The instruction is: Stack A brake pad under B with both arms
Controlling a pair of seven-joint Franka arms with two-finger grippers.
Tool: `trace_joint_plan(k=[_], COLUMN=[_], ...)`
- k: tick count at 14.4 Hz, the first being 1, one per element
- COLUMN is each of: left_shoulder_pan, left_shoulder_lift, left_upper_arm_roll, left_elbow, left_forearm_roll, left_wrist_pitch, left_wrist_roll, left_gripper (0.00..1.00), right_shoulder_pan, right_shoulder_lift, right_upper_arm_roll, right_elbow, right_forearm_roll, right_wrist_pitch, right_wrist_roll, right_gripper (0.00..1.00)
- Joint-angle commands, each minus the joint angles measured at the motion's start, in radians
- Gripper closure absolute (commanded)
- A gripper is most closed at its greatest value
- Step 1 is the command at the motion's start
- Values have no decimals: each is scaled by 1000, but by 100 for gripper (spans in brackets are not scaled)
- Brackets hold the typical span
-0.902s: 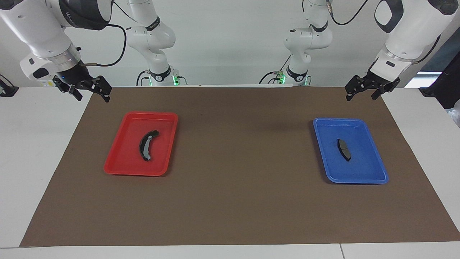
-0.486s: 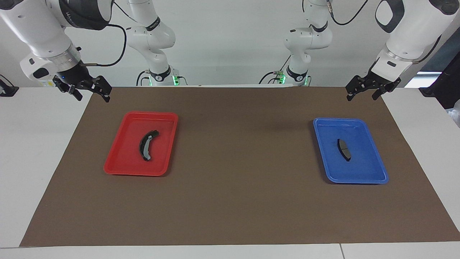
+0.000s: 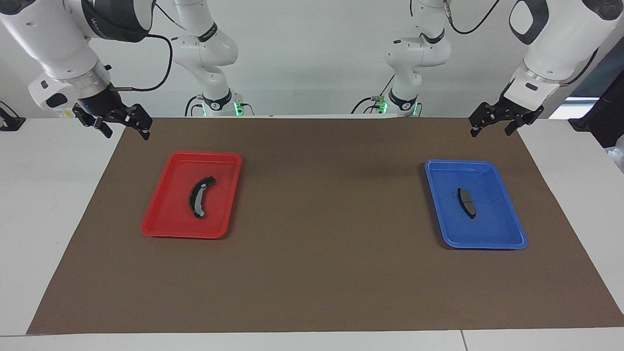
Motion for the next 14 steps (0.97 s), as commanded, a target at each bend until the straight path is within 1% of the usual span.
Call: trace_joint_plan(k=[1,2,4,6,8,9,10,11,12,13,14], left_shoulder_pan=[3,3,5,6,9,31,44,57,70,74,84], left_shoulder_lift=[-13,-11,-17,-33,-22,-14,-10,15,39,79,111], left_upper_arm_roll=[2,2,2,2,4,4,4,4,4,4,4], left_elbow=[-17,-19,-61,-126,-186,-222,-268,-295,-302,-303,-303], left_forearm_roll=[0,0,0,0,0,0,0,0,0,0,0], left_wrist_pitch=[18,45,140,217,300,352,417,464,487,502,521], left_wrist_roll=[1,2,1,8,46,82,121,151,165,166,168], left_gripper=[0,0,0,0,0,0,0,0,0,0,0], right_shoulder_pan=[25,34,56,65,70,77,86,102,128,139,139], right_shoulder_lift=[-78,-89,-77,-31,8,19,28,48,63,69,77], right_upper_arm_roll=[6,6,6,6,8,8,8,8,8,8,8], right_elbow=[-177,-229,-297,-361,-430,-469,-512,-541,-562,-585,-589], right_forearm_roll=[16,16,17,17,19,20,52,84,88,88,89], right_wrist_pitch=[142,199,287,394,506,561,619,687,763,800,802], right_wrist_roll=[-11,-10,-9,-9,-9,-6,-5,-5,-2,1,1], right_gripper=[0,0,0,0,0,0,0,0,0,0,0])
